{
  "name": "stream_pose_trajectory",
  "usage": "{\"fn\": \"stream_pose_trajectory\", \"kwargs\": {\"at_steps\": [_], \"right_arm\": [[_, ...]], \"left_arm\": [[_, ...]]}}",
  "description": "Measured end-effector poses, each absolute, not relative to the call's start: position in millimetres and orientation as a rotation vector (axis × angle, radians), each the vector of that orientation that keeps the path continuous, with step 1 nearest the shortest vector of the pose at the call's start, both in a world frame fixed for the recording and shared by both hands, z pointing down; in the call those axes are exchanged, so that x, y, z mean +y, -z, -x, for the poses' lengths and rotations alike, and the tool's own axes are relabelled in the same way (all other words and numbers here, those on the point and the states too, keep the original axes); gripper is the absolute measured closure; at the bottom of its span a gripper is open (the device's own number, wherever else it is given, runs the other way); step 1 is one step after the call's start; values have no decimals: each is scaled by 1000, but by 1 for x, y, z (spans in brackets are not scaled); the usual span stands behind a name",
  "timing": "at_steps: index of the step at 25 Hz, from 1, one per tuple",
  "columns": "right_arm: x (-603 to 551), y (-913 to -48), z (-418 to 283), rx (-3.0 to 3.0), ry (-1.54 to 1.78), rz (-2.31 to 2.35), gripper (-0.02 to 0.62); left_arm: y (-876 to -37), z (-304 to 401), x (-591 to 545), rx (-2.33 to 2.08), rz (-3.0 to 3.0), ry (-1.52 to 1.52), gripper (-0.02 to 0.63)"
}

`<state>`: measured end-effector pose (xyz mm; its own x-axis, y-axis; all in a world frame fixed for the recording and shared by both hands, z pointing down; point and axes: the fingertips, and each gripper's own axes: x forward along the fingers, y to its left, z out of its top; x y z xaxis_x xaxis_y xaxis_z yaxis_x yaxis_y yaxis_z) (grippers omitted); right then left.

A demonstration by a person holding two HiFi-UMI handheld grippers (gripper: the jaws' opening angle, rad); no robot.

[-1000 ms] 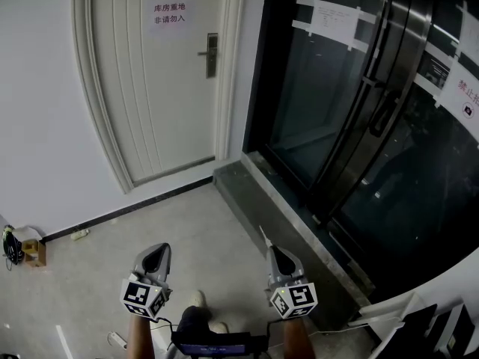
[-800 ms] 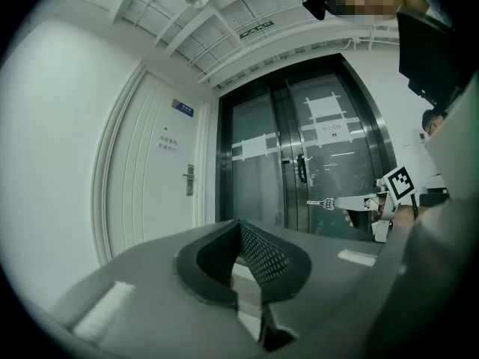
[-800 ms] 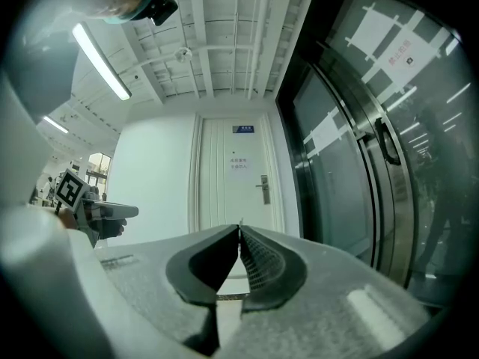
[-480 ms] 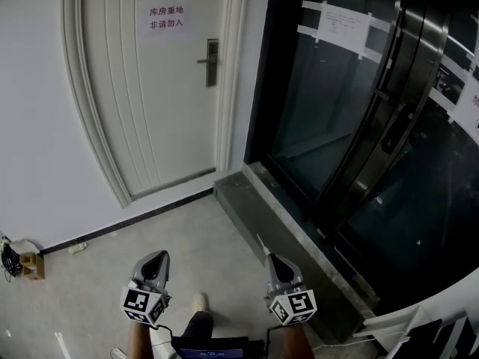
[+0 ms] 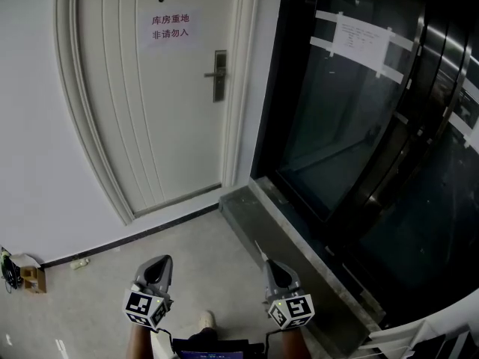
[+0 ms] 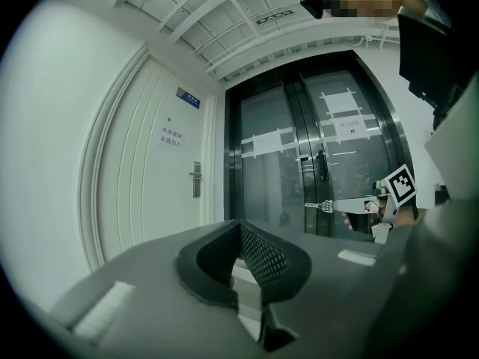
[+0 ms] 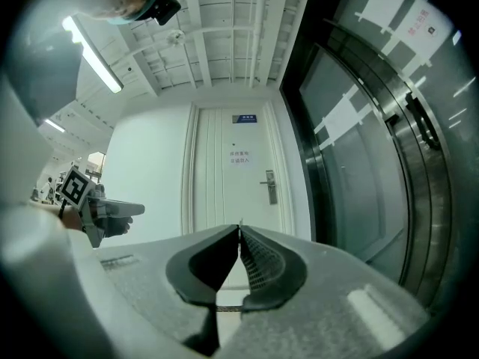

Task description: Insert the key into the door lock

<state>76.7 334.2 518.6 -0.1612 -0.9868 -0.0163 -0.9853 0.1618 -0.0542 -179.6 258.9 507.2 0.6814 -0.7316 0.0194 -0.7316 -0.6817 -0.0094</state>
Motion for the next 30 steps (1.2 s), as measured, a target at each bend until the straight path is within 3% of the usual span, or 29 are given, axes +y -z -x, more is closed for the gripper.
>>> {"fn": "stream_pose_trajectory", "kwargs": {"at_steps": [16,30], "right_arm": [[204,-510,-52,2336,35,2051,585],[149,-516,-54,2347,49,2070,585]], "left_arm": [[-512,209,125,1238,2897,13,604],[-523,206,72,1235,2920,23,604]]}}
